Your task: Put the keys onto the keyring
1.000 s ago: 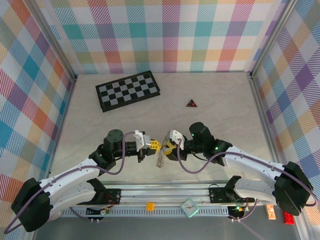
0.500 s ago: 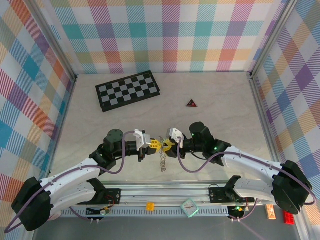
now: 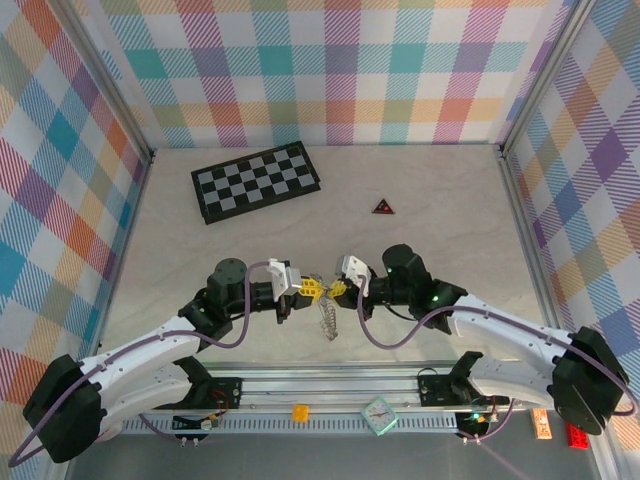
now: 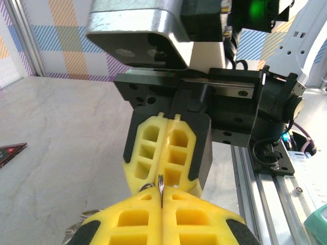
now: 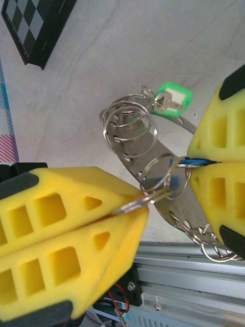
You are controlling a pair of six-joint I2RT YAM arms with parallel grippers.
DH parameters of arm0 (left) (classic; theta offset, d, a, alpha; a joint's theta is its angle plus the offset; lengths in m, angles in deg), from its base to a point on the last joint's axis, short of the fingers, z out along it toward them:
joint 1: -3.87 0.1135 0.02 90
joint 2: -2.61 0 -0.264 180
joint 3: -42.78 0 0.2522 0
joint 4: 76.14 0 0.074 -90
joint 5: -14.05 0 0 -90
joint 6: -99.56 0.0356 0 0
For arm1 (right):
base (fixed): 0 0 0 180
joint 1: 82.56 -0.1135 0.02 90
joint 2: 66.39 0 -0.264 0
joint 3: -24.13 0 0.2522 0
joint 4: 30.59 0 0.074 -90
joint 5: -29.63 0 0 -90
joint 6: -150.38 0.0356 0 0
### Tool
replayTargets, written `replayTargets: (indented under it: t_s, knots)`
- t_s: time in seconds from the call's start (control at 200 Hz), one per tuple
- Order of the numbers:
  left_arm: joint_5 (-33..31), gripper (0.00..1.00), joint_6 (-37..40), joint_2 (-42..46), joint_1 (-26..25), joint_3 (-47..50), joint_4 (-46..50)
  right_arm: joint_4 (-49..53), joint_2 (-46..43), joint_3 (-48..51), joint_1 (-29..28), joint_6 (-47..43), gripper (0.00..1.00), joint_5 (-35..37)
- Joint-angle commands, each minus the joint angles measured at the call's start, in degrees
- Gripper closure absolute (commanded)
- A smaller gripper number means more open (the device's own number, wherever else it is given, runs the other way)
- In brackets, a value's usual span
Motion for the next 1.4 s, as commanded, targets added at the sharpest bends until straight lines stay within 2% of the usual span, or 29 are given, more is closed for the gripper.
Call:
replayTargets:
  t_s: [0.0, 0.145, 0.36, 0.715, 0.85, 1.01, 1.13, 1.225, 1.395]
  knots:
    - [-0.59, 1.00, 2.35, 1.46, -0.47, -0.70, 1.72, 1.52, -2.84, -1.49, 0.05, -2.31, 1.00, 0.84]
    - [-0.53, 1.00, 3.46, 1.92, -0.47, -1.06, 3.74, 3.09, -3.98, -2.32, 0.05, -3.06, 1.00, 1.29]
    - [0.01, 1.00, 3.10, 1.97, -0.47, -0.88, 3.08, 4.93, -1.22, -4.05, 0.05, -2.99, 1.00, -0.30]
    - [-4.42, 1.00, 6.79, 2.36, -0.47, -2.51, 10.06, 10.48, -5.14, -6.93, 0.05, -6.06, 1.00, 2.69]
    - [-5.38, 0.73, 5.54, 3.50, -0.47, -1.62, 8.22, 15.10, -5.55, -9.71, 0.05, -7.93, 1.00, 3.78]
    - [-9.31, 0.63, 3.75, 7.91, -0.47, 0.13, 7.09, 19.14, -5.14, -12.47, 0.05, -9.52, 1.00, 5.41]
    - [-18.80, 0.60, 1.36, 14.06, -0.47, 2.53, 7.12, 20.99, -2.61, -15.32, -0.04, -9.84, 1.00, 5.11]
    - [-30.93, 0.56, -0.61, 20.55, -0.43, 4.22, 8.90, 20.86, 1.01, -18.30, -0.57, -9.53, 1.00, 3.75]
    - [-54.15, 0.39, -3.67, 33.89, -0.37, 6.34, 12.95, 16.80, 9.39, -24.65, -4.71, -9.19, 1.00, 1.15]
